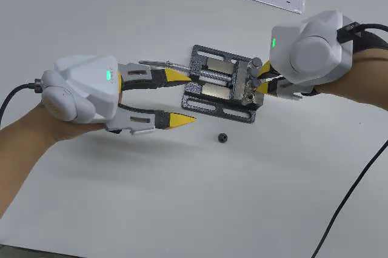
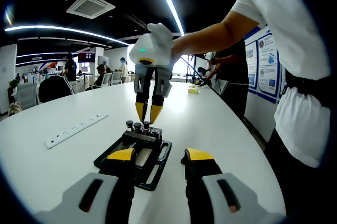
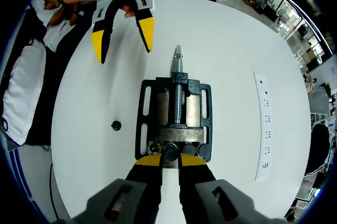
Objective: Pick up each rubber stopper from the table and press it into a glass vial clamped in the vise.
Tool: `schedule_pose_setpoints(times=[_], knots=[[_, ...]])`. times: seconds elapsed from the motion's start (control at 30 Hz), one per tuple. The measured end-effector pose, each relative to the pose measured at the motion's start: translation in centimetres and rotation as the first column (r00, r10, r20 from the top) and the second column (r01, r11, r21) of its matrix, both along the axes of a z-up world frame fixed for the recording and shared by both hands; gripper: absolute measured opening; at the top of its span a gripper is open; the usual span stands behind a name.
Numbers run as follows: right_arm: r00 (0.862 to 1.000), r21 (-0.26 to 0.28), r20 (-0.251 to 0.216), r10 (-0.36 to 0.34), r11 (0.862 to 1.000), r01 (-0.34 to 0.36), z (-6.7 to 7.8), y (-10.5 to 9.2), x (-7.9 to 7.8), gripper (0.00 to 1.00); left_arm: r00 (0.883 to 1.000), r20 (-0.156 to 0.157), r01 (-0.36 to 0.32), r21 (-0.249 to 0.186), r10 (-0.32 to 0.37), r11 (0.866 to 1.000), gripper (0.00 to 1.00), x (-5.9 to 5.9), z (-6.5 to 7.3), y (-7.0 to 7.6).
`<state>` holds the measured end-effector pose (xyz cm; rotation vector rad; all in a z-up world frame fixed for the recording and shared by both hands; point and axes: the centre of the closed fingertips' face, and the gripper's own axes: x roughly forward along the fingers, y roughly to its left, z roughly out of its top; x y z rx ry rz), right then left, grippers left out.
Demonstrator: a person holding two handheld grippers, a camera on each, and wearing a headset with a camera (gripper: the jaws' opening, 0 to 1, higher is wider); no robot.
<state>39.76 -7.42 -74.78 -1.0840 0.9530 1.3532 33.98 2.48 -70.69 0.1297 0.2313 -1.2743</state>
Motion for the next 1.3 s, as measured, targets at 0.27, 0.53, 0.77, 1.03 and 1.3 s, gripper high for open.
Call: schedule_pose_setpoints(times=[0.27, 0.53, 0.77, 1.03, 1.3], knots=[[1.000, -0.023, 0.000, 0.028, 0.999, -0.028, -0.12, 0.27, -0.03, 0.10, 1.000, 0.002, -0.001, 0.002, 0.001, 1.000, 0.35, 0.04, 0.00, 0.04], [0.999, -0.047, 0.002, 0.053, 0.997, -0.053, -0.23, 0.19, -0.02, 0.10, 1.000, 0.004, 0.000, 0.005, 0.000, 1.000, 0.34, 0.09, -0.04, 0.14], [0.998, -0.059, 0.000, 0.068, 0.996, -0.068, -0.19, 0.24, -0.05, 0.10, 1.000, 0.005, 0.004, 0.007, -0.004, 1.000, 0.34, 0.12, -0.07, -0.01], [0.996, -0.066, -0.001, 0.090, 0.994, -0.090, -0.06, 0.13, -0.09, 0.11, 1.000, 0.007, 0.003, 0.011, -0.003, 1.000, 0.34, 0.18, -0.03, -0.02], [0.996, -0.059, -0.012, 0.088, 0.994, -0.089, -0.05, -0.09, -0.20, 0.13, 1.000, 0.010, 0.005, 0.012, -0.005, 1.000, 0.34, 0.16, 0.09, -0.33]])
